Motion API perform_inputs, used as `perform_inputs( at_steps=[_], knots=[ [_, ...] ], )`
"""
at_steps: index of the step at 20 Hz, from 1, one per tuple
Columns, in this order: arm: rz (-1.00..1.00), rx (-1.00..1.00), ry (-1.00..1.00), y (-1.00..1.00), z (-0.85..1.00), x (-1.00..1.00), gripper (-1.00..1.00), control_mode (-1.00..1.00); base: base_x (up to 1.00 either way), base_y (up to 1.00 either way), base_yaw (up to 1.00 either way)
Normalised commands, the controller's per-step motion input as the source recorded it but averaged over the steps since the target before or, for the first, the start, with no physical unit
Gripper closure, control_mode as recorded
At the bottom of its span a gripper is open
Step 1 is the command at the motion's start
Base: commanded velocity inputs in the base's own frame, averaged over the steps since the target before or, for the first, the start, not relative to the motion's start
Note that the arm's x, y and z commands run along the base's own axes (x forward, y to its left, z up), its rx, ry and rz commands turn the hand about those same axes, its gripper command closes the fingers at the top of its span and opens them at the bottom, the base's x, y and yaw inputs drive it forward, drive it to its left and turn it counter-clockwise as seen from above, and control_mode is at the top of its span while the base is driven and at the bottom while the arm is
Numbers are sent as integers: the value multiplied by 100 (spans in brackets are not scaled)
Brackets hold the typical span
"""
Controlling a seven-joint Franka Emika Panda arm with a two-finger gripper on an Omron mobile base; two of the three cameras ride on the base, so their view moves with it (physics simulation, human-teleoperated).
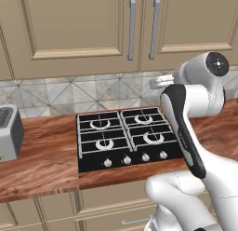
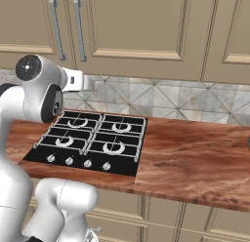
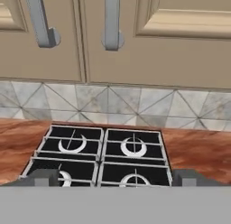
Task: Open the cabinet directly in front. Then move the beer and the mug to the dining counter with the jar on it.
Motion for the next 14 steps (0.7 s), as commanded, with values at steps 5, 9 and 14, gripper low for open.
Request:
perform_inputs(
  at_steps=[5,9,14],
  knots=[
    [0,0,-16,0,14,-9,-100,-100,0,0,0],
    [0,0,-23,0,13,-19,-100,-100,0,0,0],
    [0,0,-20,0,9,-17,-100,-100,0,0,0]
  ],
)
